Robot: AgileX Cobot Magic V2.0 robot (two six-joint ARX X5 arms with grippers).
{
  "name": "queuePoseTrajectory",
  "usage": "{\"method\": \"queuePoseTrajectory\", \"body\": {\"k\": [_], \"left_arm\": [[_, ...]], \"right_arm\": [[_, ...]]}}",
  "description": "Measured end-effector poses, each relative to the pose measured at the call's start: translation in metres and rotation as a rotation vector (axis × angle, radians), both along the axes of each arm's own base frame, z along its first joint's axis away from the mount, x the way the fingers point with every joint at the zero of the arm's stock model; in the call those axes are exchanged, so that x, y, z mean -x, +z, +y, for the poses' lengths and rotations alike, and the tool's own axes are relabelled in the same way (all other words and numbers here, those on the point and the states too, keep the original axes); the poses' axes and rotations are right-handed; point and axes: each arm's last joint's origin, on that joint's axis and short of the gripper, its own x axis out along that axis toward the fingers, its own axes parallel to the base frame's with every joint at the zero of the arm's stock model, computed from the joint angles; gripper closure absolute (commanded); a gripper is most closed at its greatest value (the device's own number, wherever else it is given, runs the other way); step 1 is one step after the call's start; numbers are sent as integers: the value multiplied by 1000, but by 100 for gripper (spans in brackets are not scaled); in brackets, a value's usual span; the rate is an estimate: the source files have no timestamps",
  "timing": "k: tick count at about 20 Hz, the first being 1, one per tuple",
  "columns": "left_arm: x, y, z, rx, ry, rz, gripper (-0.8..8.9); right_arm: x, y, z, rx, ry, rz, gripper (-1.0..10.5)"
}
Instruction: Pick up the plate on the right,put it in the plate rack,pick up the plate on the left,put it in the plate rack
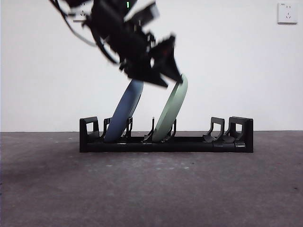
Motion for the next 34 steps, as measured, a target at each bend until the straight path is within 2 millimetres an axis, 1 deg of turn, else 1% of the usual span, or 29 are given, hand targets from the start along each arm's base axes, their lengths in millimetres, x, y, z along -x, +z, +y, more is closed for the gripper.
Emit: {"method": "queuePoseTrajectory", "body": {"k": [2, 4, 7, 9, 12, 14, 16, 18, 21, 24, 25, 26, 27, 28, 34], "left_arm": [[13, 30, 5, 11, -26, 11, 554], [33, 63, 17, 14, -46, 30, 563], [71, 101, 41, 3, -80, 94, 562], [102, 122, 61, -9, -80, 124, 562], [149, 146, 93, -21, -78, 146, 562], [175, 156, 111, -27, -78, 155, 562], [197, 163, 126, -25, -78, 153, 562], [213, 168, 137, -18, -78, 142, 562], [225, 171, 145, -12, -79, 131, 562], [227, 169, 146, -25, -78, 152, 567], [228, 168, 147, -32, -77, 162, 583], [228, 168, 146, -36, -77, 169, 687], [227, 168, 146, -37, -77, 170, 838], [227, 168, 146, -37, -77, 171, 820], [227, 167, 146, -39, -79, 169, 817]], "right_arm": [[0, 0, 0, 6, 7, -6, 703], [0, 0, 0, 10, 11, -9, 703], [0, 0, 0, 14, 17, -13, 703], [0, 0, 0, 18, 23, -17, 703], [0, 0, 0, 24, 30, -22, 702], [0, 0, 0, 24, 30, -23, 702], [0, 0, 0, 26, 32, -25, 702], [0, 0, 0, 26, 33, -25, 702], [0, 0, 0, 26, 33, -24, 703], [0, 0, 0, 26, 33, -24, 704], [0, 0, 0, 26, 33, -25, 754], [0, 0, 0, 26, 33, -25, 861], [0, 0, 0, 26, 33, -24, 971], [0, 0, 0, 27, 33, -25, 958], [0, 0, 0, 17, 10, -13, 945]]}}
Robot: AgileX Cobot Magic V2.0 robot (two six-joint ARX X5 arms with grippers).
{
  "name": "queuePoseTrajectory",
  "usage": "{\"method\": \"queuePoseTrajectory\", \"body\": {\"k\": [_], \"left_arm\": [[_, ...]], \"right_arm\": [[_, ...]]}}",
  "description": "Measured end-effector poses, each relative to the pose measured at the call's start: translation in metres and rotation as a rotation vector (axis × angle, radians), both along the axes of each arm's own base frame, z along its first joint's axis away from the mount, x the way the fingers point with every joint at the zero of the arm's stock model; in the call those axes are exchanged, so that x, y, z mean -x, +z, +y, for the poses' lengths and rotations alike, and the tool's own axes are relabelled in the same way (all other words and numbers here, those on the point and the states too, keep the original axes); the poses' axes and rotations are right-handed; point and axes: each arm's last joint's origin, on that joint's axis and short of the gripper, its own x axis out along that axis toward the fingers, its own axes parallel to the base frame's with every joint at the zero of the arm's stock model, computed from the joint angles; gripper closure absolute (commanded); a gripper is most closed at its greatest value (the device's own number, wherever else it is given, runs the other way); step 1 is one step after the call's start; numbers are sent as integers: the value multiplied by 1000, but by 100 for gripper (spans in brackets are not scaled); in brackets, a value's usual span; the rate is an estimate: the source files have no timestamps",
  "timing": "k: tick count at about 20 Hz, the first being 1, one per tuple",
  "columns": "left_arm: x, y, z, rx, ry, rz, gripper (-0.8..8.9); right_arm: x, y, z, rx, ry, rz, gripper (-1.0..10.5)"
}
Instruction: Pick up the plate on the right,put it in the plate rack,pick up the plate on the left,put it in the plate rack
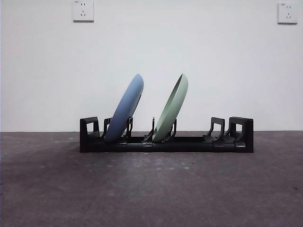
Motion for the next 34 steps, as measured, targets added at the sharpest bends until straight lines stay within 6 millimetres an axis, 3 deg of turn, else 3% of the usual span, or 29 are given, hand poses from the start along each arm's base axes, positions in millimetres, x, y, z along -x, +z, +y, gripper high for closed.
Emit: {"method": "queuePoseTrajectory", "body": {"k": [6, 14, 18, 22, 26, 29, 32, 34], "left_arm": [[-1, 0, 0, -1, 0, 1, 817], [-8, 2, -5, 15, -11, -57, 817], [-20, 20, -9, 99, -41, -323, 817], [-29, 47, 17, 140, 89, -666, 817], [-8, 54, 54, 122, 255, -861, 817], [5, 28, 73, 76, 408, -982, 817], [13, -26, 83, 12, 591, -1062, 817], [10, -74, 86, -7, 674, -1036, 817]], "right_arm": [[-7, -2, 2, 9, -29, 28, 945], [-36, -11, 8, 109, -105, 91, 945], [-56, -20, 13, 174, -139, 141, 945], [-74, -28, 17, 227, -162, 185, 945], [-87, -36, 21, 252, -163, 229, 945], [-94, -40, 23, 264, -163, 250, 945], [-97, -42, 24, 268, -163, 259, 945], [-98, -41, 25, 260, -164, 239, 945]]}}
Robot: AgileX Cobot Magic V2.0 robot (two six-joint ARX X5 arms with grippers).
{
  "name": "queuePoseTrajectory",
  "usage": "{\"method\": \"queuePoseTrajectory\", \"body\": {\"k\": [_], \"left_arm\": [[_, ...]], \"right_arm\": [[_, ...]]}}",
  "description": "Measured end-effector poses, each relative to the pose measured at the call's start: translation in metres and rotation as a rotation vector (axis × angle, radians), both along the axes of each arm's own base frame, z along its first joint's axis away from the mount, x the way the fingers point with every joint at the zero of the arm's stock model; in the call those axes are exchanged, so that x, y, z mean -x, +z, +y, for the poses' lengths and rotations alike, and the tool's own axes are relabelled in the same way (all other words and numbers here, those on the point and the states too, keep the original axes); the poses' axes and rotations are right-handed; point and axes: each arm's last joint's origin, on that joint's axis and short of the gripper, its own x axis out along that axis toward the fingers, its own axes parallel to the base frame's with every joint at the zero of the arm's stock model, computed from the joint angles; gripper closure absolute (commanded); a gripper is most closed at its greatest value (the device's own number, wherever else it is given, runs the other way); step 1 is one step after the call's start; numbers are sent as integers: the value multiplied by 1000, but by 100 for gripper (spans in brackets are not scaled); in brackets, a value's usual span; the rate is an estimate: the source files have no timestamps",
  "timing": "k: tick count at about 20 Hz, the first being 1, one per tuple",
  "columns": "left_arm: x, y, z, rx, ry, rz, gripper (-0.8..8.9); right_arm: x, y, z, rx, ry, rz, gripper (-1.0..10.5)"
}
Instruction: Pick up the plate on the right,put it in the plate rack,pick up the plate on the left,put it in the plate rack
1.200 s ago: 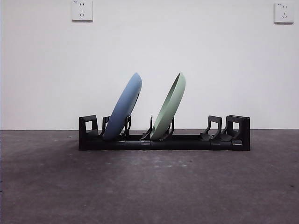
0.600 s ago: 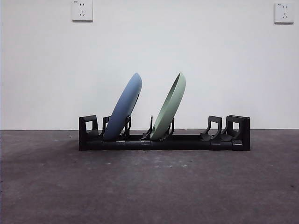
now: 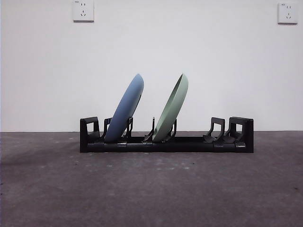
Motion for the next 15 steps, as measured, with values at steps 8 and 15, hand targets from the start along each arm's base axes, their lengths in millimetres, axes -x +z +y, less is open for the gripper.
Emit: {"method": "queuePoseTrajectory", "body": {"k": [8, 15], "left_arm": [[-5, -153, 7, 201, 158, 166, 817], [-1, -205, 7, 289, 170, 250, 817]], "right_arm": [[-21, 17, 7, -89, 0, -276, 945], [-32, 30, 10, -146, 0, -451, 945]]}}
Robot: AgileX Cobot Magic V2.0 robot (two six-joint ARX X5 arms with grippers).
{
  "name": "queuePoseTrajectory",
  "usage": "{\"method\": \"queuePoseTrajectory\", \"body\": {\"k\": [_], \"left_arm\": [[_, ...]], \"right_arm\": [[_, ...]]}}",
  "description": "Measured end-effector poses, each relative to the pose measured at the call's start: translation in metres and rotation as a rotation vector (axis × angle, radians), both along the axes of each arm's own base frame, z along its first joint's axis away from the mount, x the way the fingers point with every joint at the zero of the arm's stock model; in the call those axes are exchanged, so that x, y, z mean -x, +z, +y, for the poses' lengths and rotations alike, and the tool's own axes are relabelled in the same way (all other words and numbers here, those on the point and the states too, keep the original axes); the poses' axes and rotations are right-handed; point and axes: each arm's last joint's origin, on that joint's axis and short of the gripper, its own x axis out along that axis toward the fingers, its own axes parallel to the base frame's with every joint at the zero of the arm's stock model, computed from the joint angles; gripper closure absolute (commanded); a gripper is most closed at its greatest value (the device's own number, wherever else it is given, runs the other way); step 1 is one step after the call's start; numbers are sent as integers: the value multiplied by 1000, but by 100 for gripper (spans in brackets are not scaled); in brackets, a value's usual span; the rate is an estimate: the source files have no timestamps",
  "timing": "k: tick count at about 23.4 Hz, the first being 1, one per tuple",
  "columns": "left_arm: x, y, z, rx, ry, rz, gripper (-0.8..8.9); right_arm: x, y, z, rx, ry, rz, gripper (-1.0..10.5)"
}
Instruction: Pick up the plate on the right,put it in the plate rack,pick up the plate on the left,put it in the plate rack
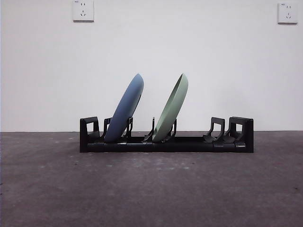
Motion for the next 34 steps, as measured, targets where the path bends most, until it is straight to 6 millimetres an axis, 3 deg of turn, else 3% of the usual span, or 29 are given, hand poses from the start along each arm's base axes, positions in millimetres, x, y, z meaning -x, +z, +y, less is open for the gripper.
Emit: {"method": "queuePoseTrajectory", "body": {"k": [9, 22, 24, 29, 32, 34], "left_arm": [[5, -9, -1, 109, 3, 84, 817], [3, -13, 0, 121, 6, 138, 817], [3, -13, 0, 121, 6, 142, 817], [2, -13, 0, 121, 7, 142, 817], [2, -13, 0, 121, 6, 142, 817], [2, -13, 0, 121, 7, 142, 817]], "right_arm": [[0, 0, 0, 0, 0, 0, 945], [3, 2, -7, 67, -32, -29, 945], [18, 13, -21, 115, -74, -100, 945], [84, 42, -57, 59, -174, -374, 945], [110, 23, -72, 67, -293, -498, 945], [116, 6, -74, 66, -315, -547, 945]]}}
